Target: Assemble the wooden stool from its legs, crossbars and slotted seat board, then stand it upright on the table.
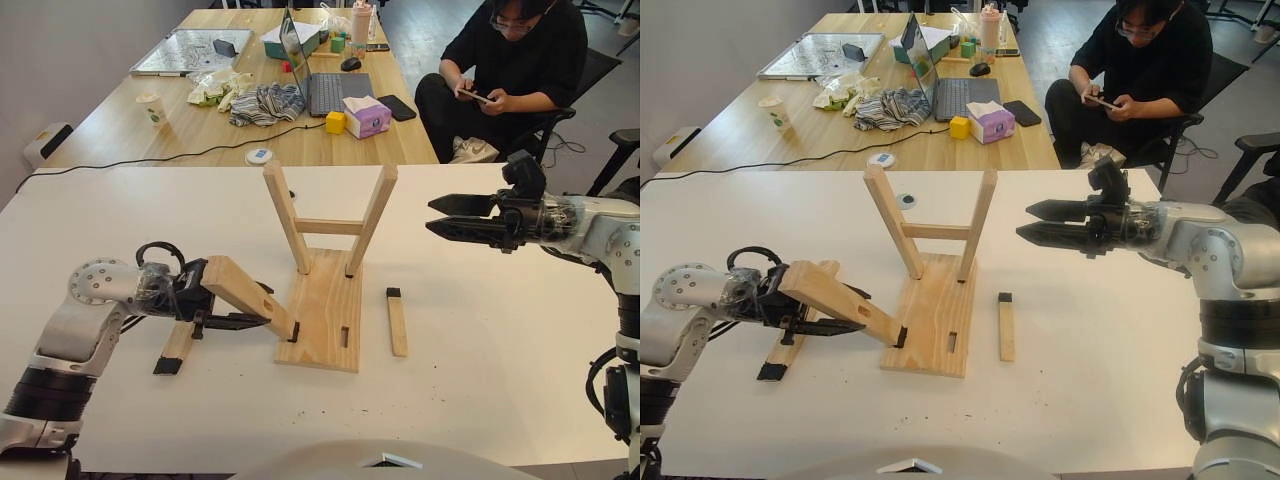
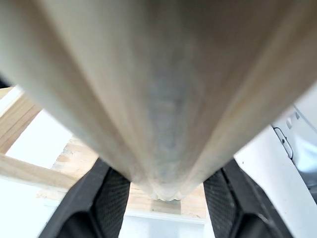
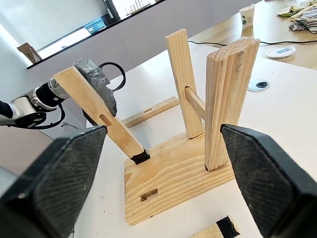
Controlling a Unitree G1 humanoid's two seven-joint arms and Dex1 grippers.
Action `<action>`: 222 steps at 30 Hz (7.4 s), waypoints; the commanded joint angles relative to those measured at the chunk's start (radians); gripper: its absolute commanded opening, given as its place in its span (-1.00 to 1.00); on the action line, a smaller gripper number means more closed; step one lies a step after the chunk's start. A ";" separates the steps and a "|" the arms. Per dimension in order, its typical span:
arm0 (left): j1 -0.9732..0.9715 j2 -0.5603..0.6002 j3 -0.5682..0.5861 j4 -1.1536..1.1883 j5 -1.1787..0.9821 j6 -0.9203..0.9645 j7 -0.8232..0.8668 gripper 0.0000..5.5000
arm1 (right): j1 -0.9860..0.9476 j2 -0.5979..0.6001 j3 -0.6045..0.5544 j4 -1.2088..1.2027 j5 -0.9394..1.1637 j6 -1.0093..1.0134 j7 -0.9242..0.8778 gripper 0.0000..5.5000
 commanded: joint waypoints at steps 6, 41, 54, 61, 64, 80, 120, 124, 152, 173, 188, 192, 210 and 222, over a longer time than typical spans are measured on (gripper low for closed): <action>0.032 0.076 -0.123 -0.025 0.151 0.136 0.079 -0.27 | 0.014 0.002 -0.011 -0.013 -0.002 -0.009 -0.014 0.54; 0.444 -0.069 -0.158 0.245 0.158 -0.199 0.337 -0.27 | 0.062 0.003 -0.006 -0.040 0.011 -0.009 -0.022 0.54; 0.377 0.009 -0.165 0.320 -0.007 -0.011 0.285 -0.27 | 0.054 0.009 0.004 -0.028 0.000 -0.015 -0.023 0.54; 0.277 -0.005 -0.268 0.372 0.101 0.006 0.300 -0.27 | 0.054 0.015 0.006 -0.032 0.004 -0.010 -0.027 0.54; 0.213 -0.023 -0.323 0.380 0.130 0.057 0.321 -0.27 | 0.054 0.017 0.008 -0.033 0.004 -0.008 -0.028 0.54; 0.364 -0.026 -0.530 0.313 0.271 0.002 0.424 -0.27 | 0.095 0.023 -0.008 -0.068 0.019 0.000 -0.047 0.54; 0.270 0.241 0.085 -0.059 0.080 0.309 0.356 0.37 | 0.470 0.366 0.080 -0.431 -0.175 0.416 -0.888 0.54; 0.254 0.209 0.123 -0.051 0.086 0.317 0.384 0.37 | 0.506 0.378 0.174 -0.424 -0.235 0.357 -0.908 0.54; -0.302 -0.010 0.505 -0.045 -0.053 0.643 0.930 0.38 | 0.450 0.200 0.368 -0.165 -0.632 -0.205 -0.815 -0.52; -0.607 -0.599 0.280 -0.278 -0.760 0.840 1.451 0.38 | 0.108 0.452 0.185 -0.412 -0.466 -0.768 -0.717 -0.52; -0.457 -0.756 0.109 -0.275 -0.630 0.680 1.402 -0.07 | 0.123 0.458 0.220 -0.437 -0.476 -0.748 -0.730 -0.52; -0.432 -0.770 0.102 -0.269 -0.562 0.618 1.351 -0.32 | 0.134 0.452 0.225 -0.429 -0.486 -0.736 -0.730 -0.52; -0.437 -0.759 0.082 -0.305 -0.452 0.590 1.296 -0.87 | 0.174 0.442 0.248 -0.439 -0.481 -0.712 -0.687 -0.28; -0.181 -0.426 0.522 -0.372 -0.382 0.523 1.240 -0.87 | 0.052 0.306 -0.045 -0.270 -0.179 -0.602 -0.489 -0.21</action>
